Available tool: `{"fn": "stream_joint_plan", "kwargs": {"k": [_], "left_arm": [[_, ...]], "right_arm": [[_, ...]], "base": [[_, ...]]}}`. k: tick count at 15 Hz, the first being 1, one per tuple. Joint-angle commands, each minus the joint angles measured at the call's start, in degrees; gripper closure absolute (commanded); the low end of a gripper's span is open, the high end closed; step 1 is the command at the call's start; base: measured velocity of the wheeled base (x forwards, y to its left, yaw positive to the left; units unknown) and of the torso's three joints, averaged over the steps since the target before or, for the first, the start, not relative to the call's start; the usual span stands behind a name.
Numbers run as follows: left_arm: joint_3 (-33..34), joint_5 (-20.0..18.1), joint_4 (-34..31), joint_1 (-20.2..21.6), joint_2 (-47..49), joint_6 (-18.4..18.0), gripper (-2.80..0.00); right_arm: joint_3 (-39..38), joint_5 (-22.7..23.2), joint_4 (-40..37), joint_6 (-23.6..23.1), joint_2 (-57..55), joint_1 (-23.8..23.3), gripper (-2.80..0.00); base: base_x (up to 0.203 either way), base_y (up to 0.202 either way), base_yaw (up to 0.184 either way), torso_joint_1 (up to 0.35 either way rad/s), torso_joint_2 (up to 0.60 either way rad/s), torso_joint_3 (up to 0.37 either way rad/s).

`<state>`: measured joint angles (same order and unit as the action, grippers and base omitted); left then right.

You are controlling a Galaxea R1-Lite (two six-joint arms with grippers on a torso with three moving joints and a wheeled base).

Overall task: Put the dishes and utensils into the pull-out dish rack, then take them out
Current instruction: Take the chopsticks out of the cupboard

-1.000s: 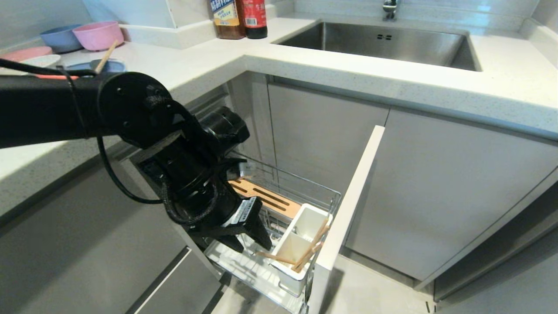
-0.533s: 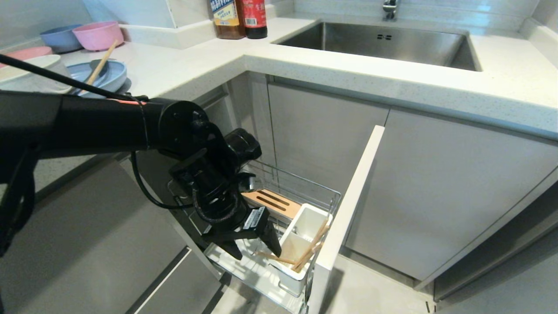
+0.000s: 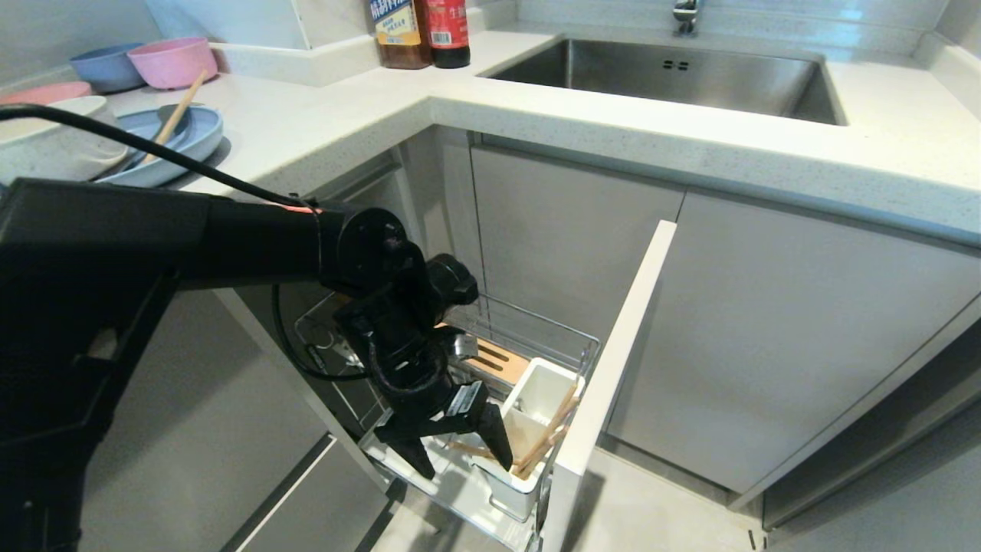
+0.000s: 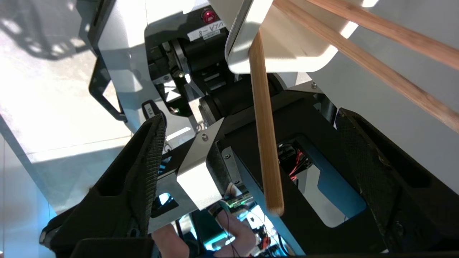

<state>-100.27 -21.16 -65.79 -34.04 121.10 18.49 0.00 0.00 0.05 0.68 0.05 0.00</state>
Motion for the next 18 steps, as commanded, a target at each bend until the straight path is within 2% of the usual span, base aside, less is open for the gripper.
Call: {"fn": "stream_joint_plan", "kwargs": {"k": [1, 7, 8, 9, 18], "left_arm": [[-0.3, -0.2, -0.4, 0.0, 1.5, 0.1, -2.8], [-0.5, -0.2, -0.3, 0.0, 2.6, 0.1, -2.8], [-0.5, -0.3, -0.3, -0.1, 2.6, 0.1, -0.87], [-0.5, -0.3, -0.3, -0.1, 2.6, 0.2, 0.0], [-1.0, -0.5, -1.7, -1.5, 2.1, 0.6, 0.0]], "right_arm": [[-0.1, 0.0, 0.0, 0.0, 0.0, 0.0, 0.0], [-0.1, 0.0, 0.0, 0.0, 0.0, 0.0, 0.0], [0.0, 0.0, 0.0, 0.0, 0.0, 0.0, 0.0], [-0.1, 0.0, 0.0, 0.0, 0.0, 0.0, 0.0], [-0.1, 0.0, 0.0, 0.0, 0.0, 0.0, 0.0]], "base": [[0.0, 0.0, 0.0, 0.0, 0.0, 0.0], [0.0, 0.0, 0.0, 0.0, 0.0, 0.0], [0.0, 0.0, 0.0, 0.0, 0.0, 0.0], [0.0, 0.0, 0.0, 0.0, 0.0, 0.0], [0.0, 0.0, 0.0, 0.0, 0.0, 0.0]]}}
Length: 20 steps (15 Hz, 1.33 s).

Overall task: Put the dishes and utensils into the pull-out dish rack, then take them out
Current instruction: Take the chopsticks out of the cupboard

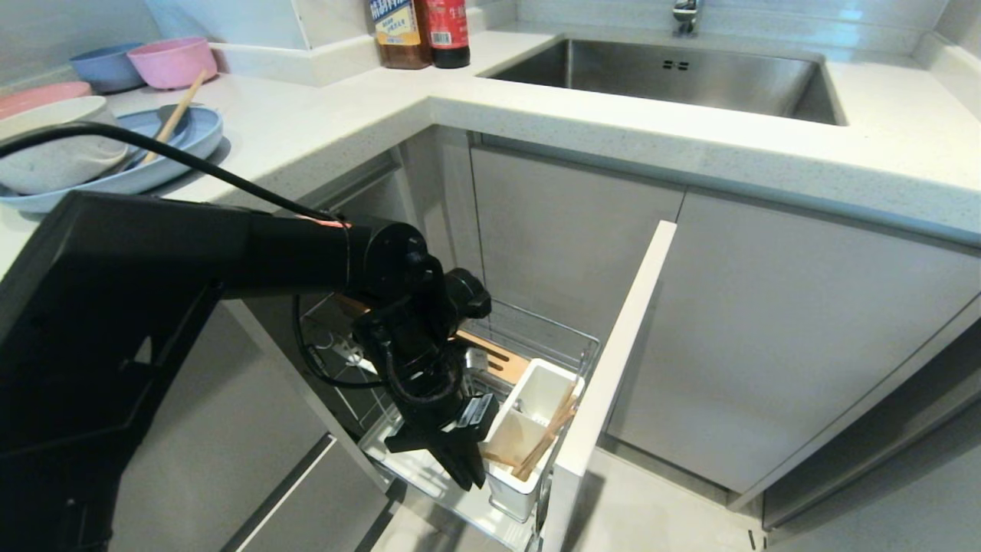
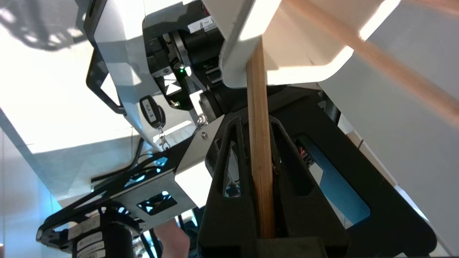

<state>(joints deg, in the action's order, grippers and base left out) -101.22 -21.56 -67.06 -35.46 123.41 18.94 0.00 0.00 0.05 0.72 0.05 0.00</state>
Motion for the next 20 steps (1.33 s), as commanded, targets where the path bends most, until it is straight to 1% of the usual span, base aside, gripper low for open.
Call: {"fn": "stream_joint_plan", "kwargs": {"k": [1, 2, 5, 6, 7, 9, 11, 12, 13, 14, 18, 20], "left_arm": [[0.0, -0.3, -0.4, -0.4, -0.6, 0.3, 0.0], [0.0, -0.7, -0.6, -0.5, -1.2, 0.5, 0.0], [-1.2, -4.5, -3.1, -1.1, -3.9, 0.8, 0.0], [-1.6, -5.2, -3.9, -1.5, -4.9, 1.6, 0.0], [-2.4, -5.5, -4.8, -2.0, -6.3, 3.5, 0.0], [-3.3, -4.9, -6.8, -2.9, -8.2, 5.2, 0.0], [-3.5, -3.3, -9.2, -3.5, -9.6, 5.5, 0.0], [-3.4, -2.6, -9.6, -3.7, -9.9, 5.5, 0.0], [-2.8, -0.6, -10.0, -3.7, -10.5, 5.6, 0.0], [-2.5, 0.6, -10.1, -3.7, -11.2, 5.7, 0.0], [-4.3, 1.5, -10.2, -3.9, -16.1, 7.5, 0.0], [-5.7, 3.8, -12.3, -4.3, -20.0, 7.7, 0.0]], "right_arm": [[-0.1, 0.0, 0.0, 0.0, 0.0, 0.0, 0.0], [-0.1, 0.0, 0.0, 0.0, 0.0, 0.0, 0.0], [-0.1, 0.0, 0.0, 0.0, 0.0, 0.0, 0.0], [-0.1, 0.0, 0.0, 0.0, 0.0, 0.0, 0.0], [-0.1, 0.0, 0.0, 0.0, 0.0, 0.0, 0.0], [-0.1, 0.0, 0.0, 0.0, 0.0, 0.0, 0.0], [-0.1, 0.0, 0.0, 0.0, 0.0, 0.0, 0.0], [-0.1, 0.0, 0.0, 0.0, 0.0, 0.0, 0.0], [-0.1, 0.0, 0.0, 0.0, 0.0, 0.0, 0.0], [-0.1, 0.0, 0.0, 0.0, 0.0, 0.0, 0.0], [-0.1, 0.0, 0.0, 0.0, 0.0, 0.0, 0.0], [-0.1, 0.0, 0.0, 0.0, 0.0, 0.0, 0.0]], "base": [[0.0, 0.0, 0.0, 0.0, 0.0, 0.0], [0.0, 0.0, 0.0, 0.0, 0.0, 0.0], [0.0, 0.0, 0.0, 0.0, 0.0, 0.0], [0.0, 0.0, 0.0, 0.0, 0.0, 0.0], [0.0, 0.0, 0.0, 0.0, 0.0, 0.0], [0.0, 0.0, 0.0, 0.0, 0.0, 0.0], [0.0, 0.0, 0.0, 0.0, 0.0, 0.0], [0.0, 0.0, 0.0, 0.0, 0.0, 0.0], [0.0, 0.0, 0.0, 0.0, 0.0, 0.0], [0.0, 0.0, 0.0, 0.0, 0.0, 0.0], [0.0, 0.0, 0.0, 0.0, 0.0, 0.0], [0.0, 0.0, 0.0, 0.0, 0.0, 0.0]]}}
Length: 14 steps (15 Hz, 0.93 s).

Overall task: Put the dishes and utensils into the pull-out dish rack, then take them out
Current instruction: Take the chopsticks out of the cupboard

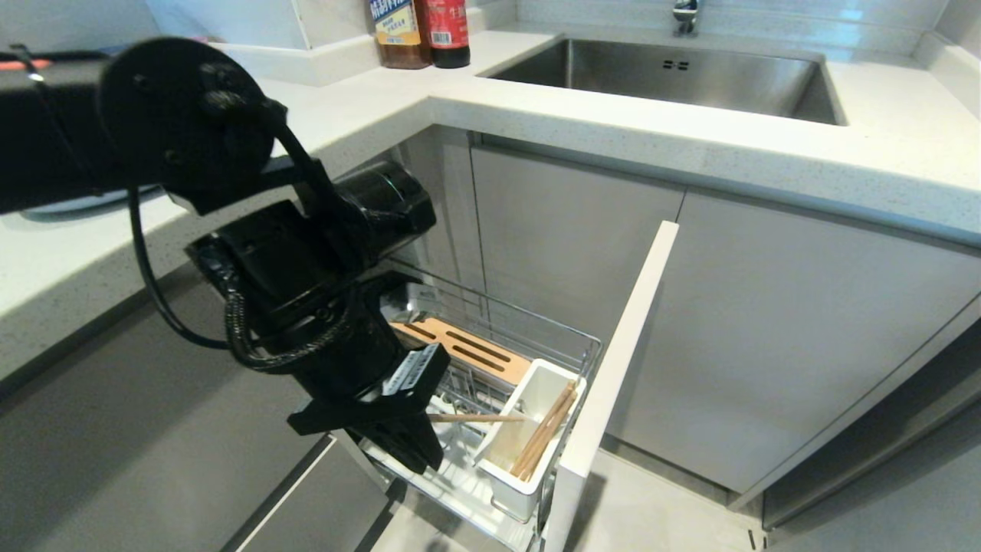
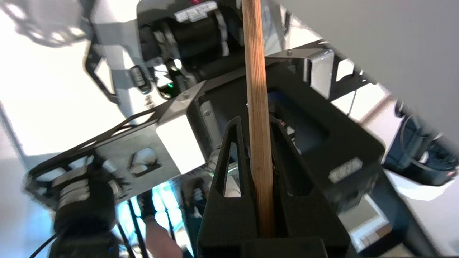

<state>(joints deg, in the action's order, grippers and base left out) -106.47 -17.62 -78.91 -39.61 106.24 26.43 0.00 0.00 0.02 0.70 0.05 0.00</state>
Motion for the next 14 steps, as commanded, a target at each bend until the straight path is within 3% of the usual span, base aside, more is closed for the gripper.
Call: {"fn": "stream_joint_plan", "kwargs": {"k": [1, 5, 10, 12, 14], "left_arm": [[-1.8, 0.7, -3.0, -0.3, -4.2, 0.3, 0.0], [-2.1, 0.7, -8.1, -0.5, -8.6, 0.2, 0.0], [-2.8, 0.5, -8.7, -1.3, -18.9, 0.4, 0.0], [-3.6, 1.4, -6.2, -0.9, -23.8, 0.2, 0.0], [-3.8, 4.1, 0.8, 1.4, -28.6, -0.2, 0.0]], "right_arm": [[-0.1, 0.0, 0.0, 0.0, 0.0, 0.0, 0.0], [-0.1, 0.0, 0.1, 0.0, 0.0, 0.0, 0.0], [-0.1, 0.0, 0.1, 0.0, 0.0, 0.0, 0.0], [-0.1, 0.0, 0.0, 0.0, 0.0, 0.0, 0.0], [-0.1, 0.0, 0.1, 0.0, 0.0, 0.0, 0.0]], "base": [[0.0, 0.0, 0.0, 0.0, 0.0, 0.0], [0.0, 0.0, 0.0, 0.0, 0.0, 0.0], [0.0, 0.0, 0.0, 0.0, 0.0, 0.0], [0.0, 0.0, 0.0, 0.0, 0.0, 0.0], [0.0, 0.0, 0.0, 0.0, 0.0, 0.0]]}}
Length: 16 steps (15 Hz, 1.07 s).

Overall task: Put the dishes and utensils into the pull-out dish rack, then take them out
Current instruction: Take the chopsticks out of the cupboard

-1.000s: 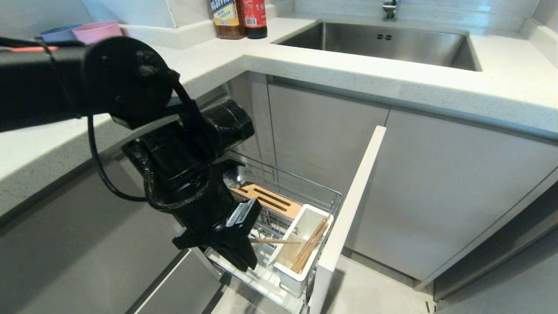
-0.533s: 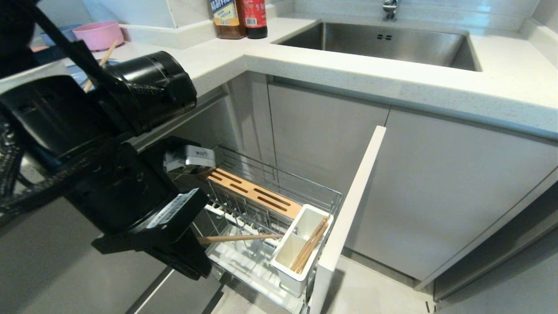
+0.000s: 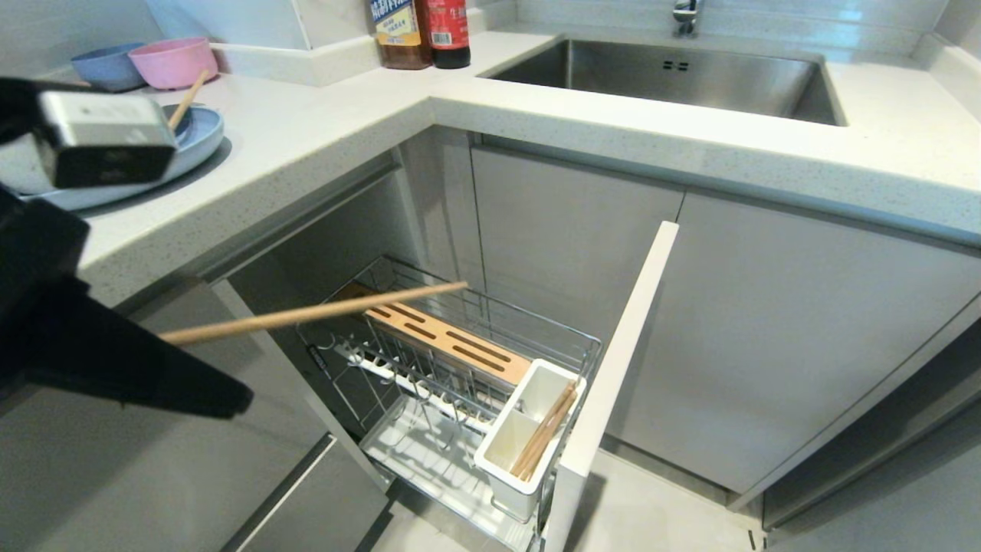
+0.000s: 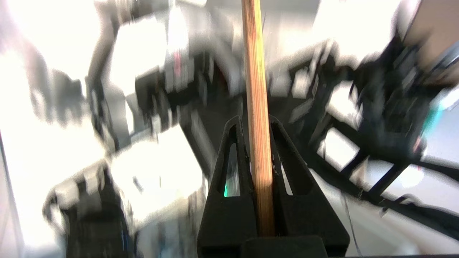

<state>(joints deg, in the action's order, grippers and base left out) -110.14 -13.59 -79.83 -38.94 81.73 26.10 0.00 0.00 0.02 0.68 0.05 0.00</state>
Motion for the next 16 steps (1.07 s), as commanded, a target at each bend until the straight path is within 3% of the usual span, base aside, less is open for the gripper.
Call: {"fn": "stream_joint_plan", "kwargs": {"k": [1, 7, 8, 11, 16], "left_arm": [[-0.1, 1.0, 6.1, 2.5, -5.8, 0.1, 0.0], [-0.1, 2.6, 24.4, 18.0, -10.1, -4.9, 0.0], [-0.1, 4.4, 27.3, 20.5, -9.7, -5.1, 0.0], [-0.2, 14.9, 33.5, 25.8, -4.4, -6.0, 0.0], [-0.2, 17.5, 41.0, 34.7, 6.0, -9.5, 0.0]], "right_arm": [[-0.1, 0.0, 0.0, 0.0, 0.0, 0.0, 0.0], [-0.1, 0.0, 0.0, 0.0, 0.0, 0.0, 0.0], [-0.1, 0.0, 0.0, 0.0, 0.0, 0.0, 0.0], [-0.1, 0.0, 0.1, 0.0, 0.0, 0.0, 0.0], [-0.1, 0.0, 0.1, 0.0, 0.0, 0.0, 0.0]], "base": [[0.0, 0.0, 0.0, 0.0, 0.0, 0.0], [0.0, 0.0, 0.0, 0.0, 0.0, 0.0], [0.0, 0.0, 0.0, 0.0, 0.0, 0.0], [0.0, 0.0, 0.0, 0.0, 0.0, 0.0], [0.0, 0.0, 0.0, 0.0, 0.0, 0.0]]}}
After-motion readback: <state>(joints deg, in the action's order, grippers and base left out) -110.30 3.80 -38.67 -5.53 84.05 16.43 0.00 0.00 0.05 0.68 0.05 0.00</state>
